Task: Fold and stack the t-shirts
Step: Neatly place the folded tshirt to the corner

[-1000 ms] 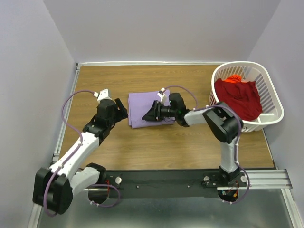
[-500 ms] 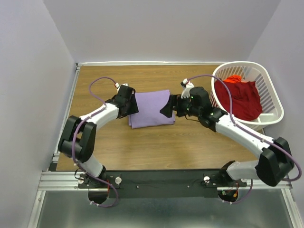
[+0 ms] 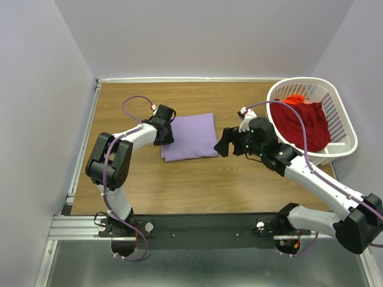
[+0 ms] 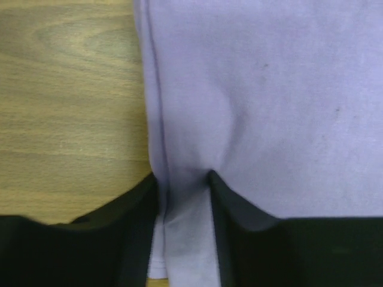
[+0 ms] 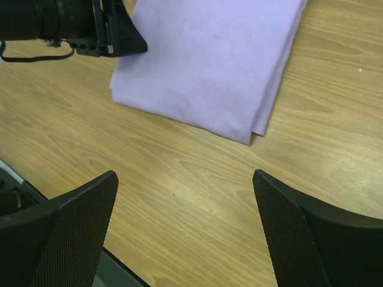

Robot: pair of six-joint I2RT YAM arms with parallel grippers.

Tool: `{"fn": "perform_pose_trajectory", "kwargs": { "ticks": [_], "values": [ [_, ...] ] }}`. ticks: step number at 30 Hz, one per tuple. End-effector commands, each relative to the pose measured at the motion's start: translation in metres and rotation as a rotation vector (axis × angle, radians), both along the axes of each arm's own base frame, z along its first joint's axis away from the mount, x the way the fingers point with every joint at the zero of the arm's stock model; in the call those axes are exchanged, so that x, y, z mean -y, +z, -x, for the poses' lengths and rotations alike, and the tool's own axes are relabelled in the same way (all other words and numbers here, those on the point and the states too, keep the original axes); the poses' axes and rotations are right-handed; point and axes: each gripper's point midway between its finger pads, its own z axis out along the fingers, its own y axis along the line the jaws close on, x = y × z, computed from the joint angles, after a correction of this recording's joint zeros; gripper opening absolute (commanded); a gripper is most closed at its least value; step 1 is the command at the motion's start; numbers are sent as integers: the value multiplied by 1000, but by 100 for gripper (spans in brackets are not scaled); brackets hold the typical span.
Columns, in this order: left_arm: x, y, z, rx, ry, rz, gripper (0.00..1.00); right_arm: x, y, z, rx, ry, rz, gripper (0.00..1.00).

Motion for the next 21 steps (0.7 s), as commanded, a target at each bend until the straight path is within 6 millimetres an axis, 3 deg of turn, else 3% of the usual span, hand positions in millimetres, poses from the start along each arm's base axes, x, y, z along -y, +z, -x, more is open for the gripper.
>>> {"fn": "perform_pose_trajectory", "kwargs": {
  "ticks": [1, 2, 6, 12, 19, 21],
  "values": [
    [-18, -26, 16, -79, 3, -87, 35, 14, -17, 4, -22, -21, 68, 100],
    [-23, -27, 17, -82, 9, -102, 25, 14, -16, 5, -20, -20, 66, 100],
    [-50, -24, 23, -91, 30, -200, 1, 15, -16, 6, -21, -22, 73, 100],
    [-142, -3, 33, -111, 203, -471, 0, 14, -7, 7, -17, 1, 83, 100],
    [-208, 23, 32, -154, 326, -671, 0, 21, 1, 6, -6, 9, 139, 100],
    [-238, 28, 39, -183, 393, -740, 0, 23, 2, 6, -3, 9, 153, 100]
  ]
}}
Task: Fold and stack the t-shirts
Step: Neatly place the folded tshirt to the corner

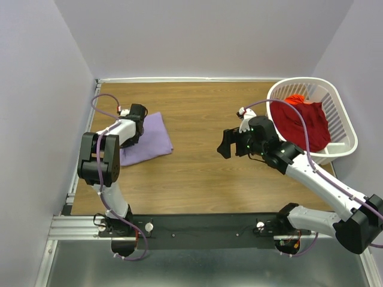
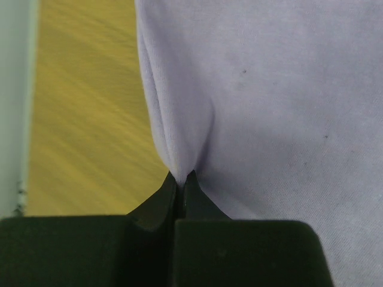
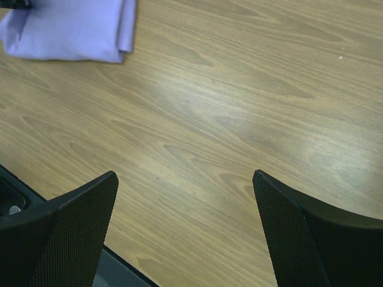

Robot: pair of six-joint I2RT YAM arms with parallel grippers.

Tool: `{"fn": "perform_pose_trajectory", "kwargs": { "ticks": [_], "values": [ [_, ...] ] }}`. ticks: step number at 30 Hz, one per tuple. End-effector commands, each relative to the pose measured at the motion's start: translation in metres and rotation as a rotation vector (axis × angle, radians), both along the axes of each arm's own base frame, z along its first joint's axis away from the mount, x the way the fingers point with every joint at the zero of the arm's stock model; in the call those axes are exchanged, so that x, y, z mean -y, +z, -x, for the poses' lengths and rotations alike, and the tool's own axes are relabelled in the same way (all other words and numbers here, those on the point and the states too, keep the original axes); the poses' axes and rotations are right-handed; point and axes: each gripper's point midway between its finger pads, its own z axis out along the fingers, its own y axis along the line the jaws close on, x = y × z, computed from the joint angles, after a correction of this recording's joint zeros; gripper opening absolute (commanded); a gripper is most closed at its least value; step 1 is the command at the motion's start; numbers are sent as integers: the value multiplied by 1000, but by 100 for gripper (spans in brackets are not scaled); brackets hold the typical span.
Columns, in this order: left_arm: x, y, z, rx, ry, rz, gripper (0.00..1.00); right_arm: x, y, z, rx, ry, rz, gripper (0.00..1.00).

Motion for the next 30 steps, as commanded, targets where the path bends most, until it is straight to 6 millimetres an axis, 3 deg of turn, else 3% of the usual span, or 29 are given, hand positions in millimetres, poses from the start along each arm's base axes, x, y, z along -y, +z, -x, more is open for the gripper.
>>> {"fn": "perform_pose_trajectory", "kwargs": {
  "ticks": [1, 3, 4, 5, 8, 9, 11, 12, 14, 15, 17, 19, 20, 23, 24, 26, 27, 30],
  "values": [
    [-63, 23, 15, -72, 119, -238, 0, 10, 8, -3, 23, -11, 57, 100],
    [-85, 27, 19, -83, 183, -298, 1, 9, 6, -2, 13, -2, 63, 100],
    [-89, 32, 17, -74, 205, -327, 5, 7, 6, -4, 6, 1, 64, 100],
    [-105, 34, 22, -91, 257, -369, 15, 6, 4, -3, -1, 11, 72, 100],
    [-112, 42, 19, -74, 300, -381, 32, 3, 6, -5, -9, 24, 77, 100],
    [-111, 48, 16, -52, 302, -371, 42, 4, 6, -5, -10, 24, 83, 100],
    [-106, 54, 11, -14, 298, -329, 52, 4, 10, -5, -1, 22, 79, 100],
    [-103, 66, 9, 31, 295, -304, 53, 5, 12, -6, 3, 17, 79, 100],
    [-83, 76, -4, 100, 241, -198, 55, 6, 14, -6, 9, 9, 78, 100],
    [-63, 95, -15, 180, 196, -147, 56, 8, 14, -6, 12, 2, 80, 100],
    [-27, 114, -27, 267, 106, -24, 59, 10, 12, -4, 9, -3, 83, 100],
    [6, 121, -38, 321, 36, 64, 60, 12, 11, -3, 8, -6, 88, 100],
    [38, 117, -45, 326, -35, 132, 60, 12, 11, -2, 6, -5, 85, 100],
    [90, 105, -54, 303, -125, 220, 60, 15, 14, 1, 13, -8, 82, 100],
    [102, 87, -56, 252, -144, 218, 60, 16, 13, 2, 11, -8, 87, 100],
    [119, 76, -58, 211, -162, 211, 60, 19, 16, 4, 19, -12, 84, 100],
    [133, 56, -56, 156, -192, 199, 60, 20, 16, 5, 19, -15, 87, 100],
    [150, 38, -57, 117, -219, 199, 59, 24, 15, 10, 20, -20, 89, 100]
  ]
}}
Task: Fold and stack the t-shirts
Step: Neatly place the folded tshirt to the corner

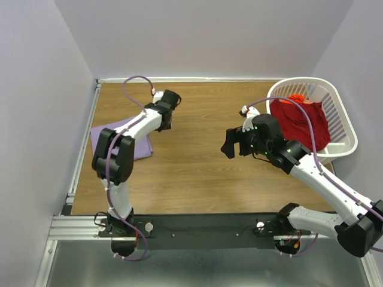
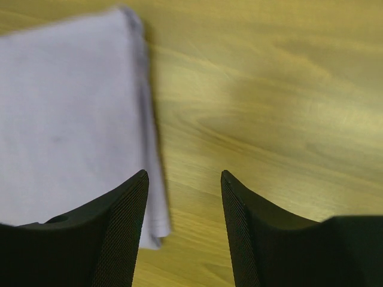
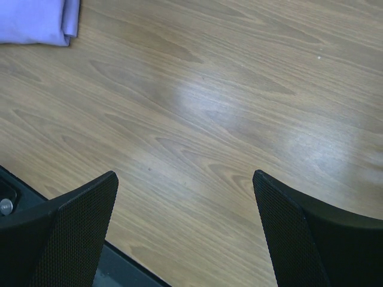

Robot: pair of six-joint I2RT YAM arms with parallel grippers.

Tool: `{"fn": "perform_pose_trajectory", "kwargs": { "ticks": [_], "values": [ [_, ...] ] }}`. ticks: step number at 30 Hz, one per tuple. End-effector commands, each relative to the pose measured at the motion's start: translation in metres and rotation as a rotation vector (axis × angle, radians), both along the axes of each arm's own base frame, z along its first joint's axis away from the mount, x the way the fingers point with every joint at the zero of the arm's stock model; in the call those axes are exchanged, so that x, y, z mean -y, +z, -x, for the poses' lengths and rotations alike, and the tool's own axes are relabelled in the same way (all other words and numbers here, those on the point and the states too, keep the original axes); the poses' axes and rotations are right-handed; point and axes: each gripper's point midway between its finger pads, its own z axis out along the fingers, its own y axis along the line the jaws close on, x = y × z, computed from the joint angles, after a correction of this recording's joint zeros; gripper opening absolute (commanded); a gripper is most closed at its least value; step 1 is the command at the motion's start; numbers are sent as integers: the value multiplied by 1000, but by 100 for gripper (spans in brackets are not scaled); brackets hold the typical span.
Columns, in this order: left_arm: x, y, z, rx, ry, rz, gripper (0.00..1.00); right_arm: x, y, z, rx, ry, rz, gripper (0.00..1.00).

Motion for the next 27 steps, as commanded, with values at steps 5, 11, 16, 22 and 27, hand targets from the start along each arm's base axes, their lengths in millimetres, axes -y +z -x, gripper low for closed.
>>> {"fn": "perform_pose_trajectory", "kwargs": {
  "ticks": [5, 11, 16, 22, 27],
  "values": [
    [27, -62, 11, -142, -41, 11, 52, 17, -7, 13, -10, -25, 35, 100],
    [18, -94, 28, -213, -38, -27, 30, 19, -8, 15, -15, -28, 34, 100],
    [6, -108, 46, -255, -28, -24, 29, 19, -9, 15, -20, -31, 36, 100],
    [-27, -103, 64, -258, 18, 55, 30, 17, -6, 14, -19, -31, 26, 100],
    [-60, -87, 81, -241, 69, 69, 30, 14, -6, 14, -29, -29, 17, 100]
  ]
}}
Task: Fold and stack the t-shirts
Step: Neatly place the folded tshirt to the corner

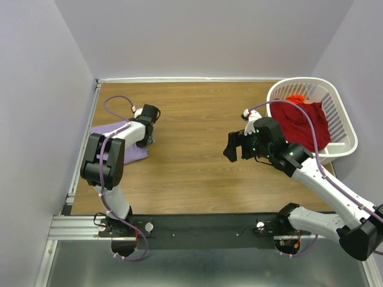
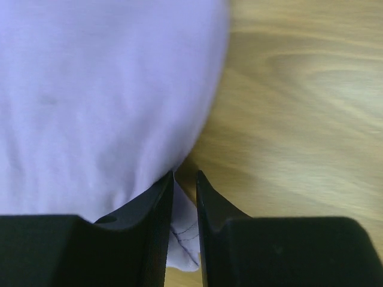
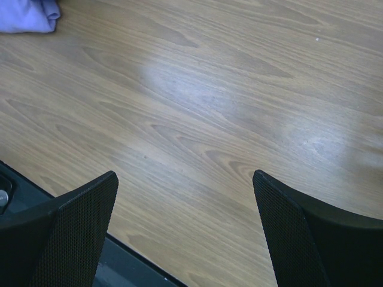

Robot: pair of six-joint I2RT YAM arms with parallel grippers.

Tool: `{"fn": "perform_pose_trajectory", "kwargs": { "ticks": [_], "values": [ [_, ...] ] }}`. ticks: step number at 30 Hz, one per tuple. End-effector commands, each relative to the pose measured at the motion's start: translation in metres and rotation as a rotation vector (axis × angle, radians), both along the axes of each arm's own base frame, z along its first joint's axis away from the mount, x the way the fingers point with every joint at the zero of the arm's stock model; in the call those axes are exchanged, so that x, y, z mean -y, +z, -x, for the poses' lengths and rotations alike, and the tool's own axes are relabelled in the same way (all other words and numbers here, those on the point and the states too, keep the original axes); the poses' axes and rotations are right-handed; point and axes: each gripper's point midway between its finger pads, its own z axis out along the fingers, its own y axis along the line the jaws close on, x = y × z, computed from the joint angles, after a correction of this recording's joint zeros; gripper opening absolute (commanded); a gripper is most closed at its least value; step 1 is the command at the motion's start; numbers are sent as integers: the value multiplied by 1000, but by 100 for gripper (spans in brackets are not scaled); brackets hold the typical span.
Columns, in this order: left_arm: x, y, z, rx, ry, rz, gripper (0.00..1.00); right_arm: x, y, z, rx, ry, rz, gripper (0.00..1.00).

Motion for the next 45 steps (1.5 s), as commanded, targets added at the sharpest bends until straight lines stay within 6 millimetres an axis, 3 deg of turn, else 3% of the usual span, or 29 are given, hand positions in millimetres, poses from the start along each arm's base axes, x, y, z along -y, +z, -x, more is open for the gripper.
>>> {"fn": "perform_pose_trajectory", "kwargs": {
  "ticks": [1, 11, 17, 27, 35, 39, 42, 44, 45],
  "values": [
    [-20, -3, 32, -82, 8, 18, 30, 4, 0, 1, -11, -21, 5, 100],
    [-50, 1, 55, -97, 64, 16, 32, -1, 5, 4, -19, -11, -29, 100],
    [-67, 11, 46, -51, 106, 20, 33, -2, 7, 6, -23, -11, -43, 100],
    [-87, 10, 33, -42, 135, 12, 35, -3, 14, 9, -21, -14, -75, 100],
    [-91, 8, 22, -39, 140, 8, 40, -5, 17, 10, -28, -16, -90, 100],
    [-90, 15, 21, -16, 134, 14, 50, -3, 18, 9, -23, -31, -88, 100],
    [-84, 23, 20, 9, 115, 48, 55, 0, 19, 6, -18, -51, -81, 100],
    [-76, 37, 19, 59, 94, 81, 57, 3, 22, 2, -1, -78, -74, 100],
    [-69, 52, 16, 110, 75, 111, 57, 7, 26, -1, 14, -99, -68, 100]
  ]
}}
